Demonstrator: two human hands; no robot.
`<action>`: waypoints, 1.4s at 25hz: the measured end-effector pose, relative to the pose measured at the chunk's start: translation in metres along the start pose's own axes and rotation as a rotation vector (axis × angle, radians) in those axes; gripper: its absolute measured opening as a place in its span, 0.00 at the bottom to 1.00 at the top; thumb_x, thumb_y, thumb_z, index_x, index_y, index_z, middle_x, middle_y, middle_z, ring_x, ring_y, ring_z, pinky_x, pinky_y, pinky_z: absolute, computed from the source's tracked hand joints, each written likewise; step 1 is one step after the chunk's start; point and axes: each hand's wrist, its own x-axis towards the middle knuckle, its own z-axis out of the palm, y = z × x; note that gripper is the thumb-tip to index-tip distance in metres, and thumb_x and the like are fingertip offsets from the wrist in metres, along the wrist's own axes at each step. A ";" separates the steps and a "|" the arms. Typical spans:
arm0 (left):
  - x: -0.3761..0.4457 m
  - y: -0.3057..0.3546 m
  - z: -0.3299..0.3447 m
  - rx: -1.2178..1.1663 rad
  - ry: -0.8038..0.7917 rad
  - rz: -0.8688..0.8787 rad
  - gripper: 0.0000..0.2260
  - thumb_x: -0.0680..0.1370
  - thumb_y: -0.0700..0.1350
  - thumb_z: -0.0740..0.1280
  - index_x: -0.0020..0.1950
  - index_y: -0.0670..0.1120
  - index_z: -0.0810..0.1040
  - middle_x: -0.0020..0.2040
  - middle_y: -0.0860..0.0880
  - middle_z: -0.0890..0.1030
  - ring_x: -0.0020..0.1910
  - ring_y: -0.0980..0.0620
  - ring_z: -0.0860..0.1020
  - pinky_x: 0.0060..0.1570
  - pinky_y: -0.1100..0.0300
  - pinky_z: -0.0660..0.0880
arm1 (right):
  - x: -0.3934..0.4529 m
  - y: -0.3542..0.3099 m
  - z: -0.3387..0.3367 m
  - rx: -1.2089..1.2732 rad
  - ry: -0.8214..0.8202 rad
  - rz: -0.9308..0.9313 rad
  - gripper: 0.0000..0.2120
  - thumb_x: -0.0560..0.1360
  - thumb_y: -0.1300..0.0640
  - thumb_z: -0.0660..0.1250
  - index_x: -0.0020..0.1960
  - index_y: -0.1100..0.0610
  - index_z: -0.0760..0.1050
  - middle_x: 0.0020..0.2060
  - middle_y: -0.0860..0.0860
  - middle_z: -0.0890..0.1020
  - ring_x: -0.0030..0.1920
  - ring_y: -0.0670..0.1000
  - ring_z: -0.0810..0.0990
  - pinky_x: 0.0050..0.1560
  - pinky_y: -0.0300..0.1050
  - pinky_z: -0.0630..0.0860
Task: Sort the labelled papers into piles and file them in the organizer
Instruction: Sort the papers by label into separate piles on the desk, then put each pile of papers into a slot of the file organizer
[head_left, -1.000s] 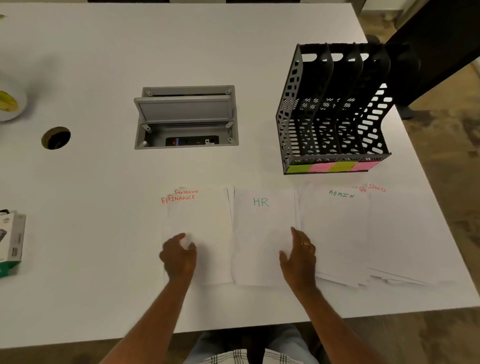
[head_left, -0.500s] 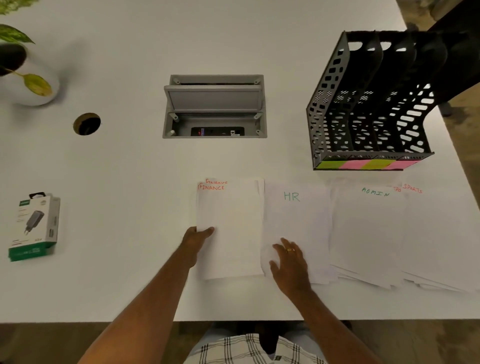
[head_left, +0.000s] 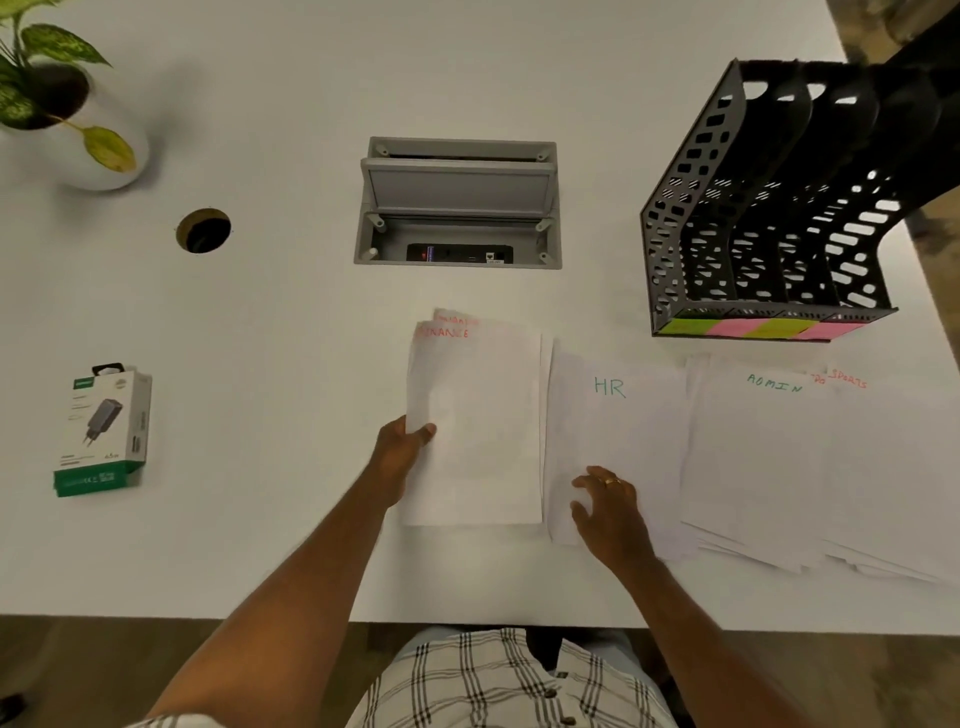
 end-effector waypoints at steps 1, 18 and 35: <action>-0.001 0.007 -0.007 -0.033 0.011 0.026 0.17 0.79 0.39 0.69 0.67 0.39 0.77 0.61 0.40 0.82 0.53 0.43 0.81 0.55 0.50 0.78 | 0.002 -0.001 -0.003 0.011 -0.005 -0.011 0.16 0.78 0.56 0.67 0.65 0.56 0.76 0.72 0.53 0.71 0.72 0.56 0.65 0.69 0.49 0.68; -0.053 0.041 0.001 -0.166 -0.248 0.078 0.19 0.78 0.39 0.70 0.69 0.42 0.76 0.63 0.41 0.82 0.63 0.40 0.80 0.65 0.43 0.75 | 0.025 -0.107 -0.093 1.411 -0.248 0.110 0.34 0.65 0.23 0.64 0.65 0.38 0.74 0.65 0.44 0.79 0.66 0.45 0.77 0.68 0.47 0.71; -0.081 0.029 0.070 -0.042 -0.207 0.306 0.18 0.76 0.42 0.74 0.62 0.59 0.79 0.61 0.53 0.83 0.61 0.53 0.80 0.55 0.61 0.76 | -0.009 -0.045 -0.062 0.918 0.357 -0.122 0.18 0.74 0.55 0.76 0.59 0.38 0.77 0.56 0.47 0.82 0.58 0.45 0.80 0.55 0.32 0.77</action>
